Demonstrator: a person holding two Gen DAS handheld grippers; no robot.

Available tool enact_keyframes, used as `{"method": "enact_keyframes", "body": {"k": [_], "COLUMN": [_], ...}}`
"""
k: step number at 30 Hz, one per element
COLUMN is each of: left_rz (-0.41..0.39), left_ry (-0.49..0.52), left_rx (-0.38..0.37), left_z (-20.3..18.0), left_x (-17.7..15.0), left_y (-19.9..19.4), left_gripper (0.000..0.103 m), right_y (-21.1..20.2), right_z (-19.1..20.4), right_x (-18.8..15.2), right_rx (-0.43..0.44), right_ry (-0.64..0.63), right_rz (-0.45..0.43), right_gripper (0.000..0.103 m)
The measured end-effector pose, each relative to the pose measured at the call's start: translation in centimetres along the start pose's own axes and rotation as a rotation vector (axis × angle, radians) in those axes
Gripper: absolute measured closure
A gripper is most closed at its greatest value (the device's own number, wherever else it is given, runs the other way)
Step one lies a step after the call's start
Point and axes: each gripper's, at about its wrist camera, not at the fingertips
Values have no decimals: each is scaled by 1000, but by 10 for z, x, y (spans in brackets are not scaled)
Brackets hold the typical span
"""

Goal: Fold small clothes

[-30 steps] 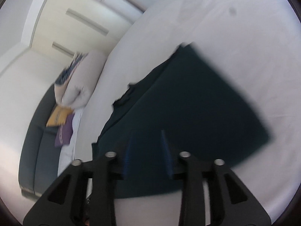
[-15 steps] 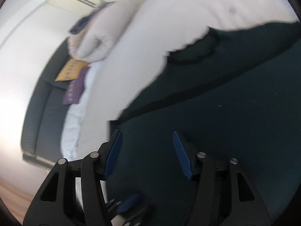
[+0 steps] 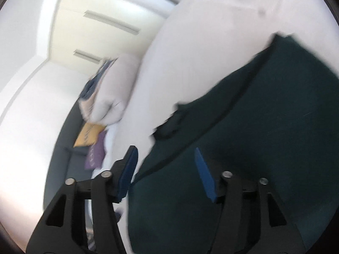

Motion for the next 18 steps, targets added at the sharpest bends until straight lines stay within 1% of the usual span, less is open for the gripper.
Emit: {"method": "enact_keyframes", "body": {"k": [1,2,3,4,5,6,7,8,9,10,11,13,14,15,16,17,18], "left_rz": [8,28,82,105,87,47,26,19,20,22,23,19,15,12,10,10,9], "left_ry": [22,28,19,13,8,13,14,16,23,23,22,29,31,32,32,34,37], "left_rx": [33,62,91,105,99,87,79,79,84,85,86,90,91,92,92,94,96], "left_z": [-4,-5,0,3,9,12,14,14,14,15,14,12,10,11,11,11,9], "left_x": [4,7,3,0,-6,-11,-15,-15,-14,-14,-15,-18,-20,-20,-21,-22,-22], "left_y": [12,27,50,63,71,71,69,68,68,68,67,65,63,63,62,62,63], "left_gripper": [42,42,42,38,33,32,32,32,32,32,31,31,31,31,31,31,31], "right_y": [11,22,33,40,44,43,39,20,10,3,-10,-33,-49,-65,-81,-98,-112], "right_z": [6,10,10,6,-5,-17,-28,-41,-51,-57,-66,-88,-100,-106,-112,-119,-125], "right_x": [-4,-8,-11,-11,-9,-4,3,3,11,19,27,43,50,54,58,60,60], "right_rx": [26,33,17,-8,-30,-15,7,35,51,36,-9,-18,-38,-72,-135,-168,-183], "right_ry": [-14,-33,-51,-54,-37,-5,34,59,68,60,54,106,138,150,157,171,189], "right_rz": [38,77,102,109,105,99,93,79,50,13,-32,-94,-136,-176,-222,-265,-293], "right_gripper": [47,47,47,48,60,69,76,76,76,75,75,76,74,72,72,71,68]}}
Point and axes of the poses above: each gripper's, at about its wrist camera, not at the fingertips, and y roughly the way its jaws point, z to its left, x to its top, and after that the axes turned 3 degrees about -z, right-handed
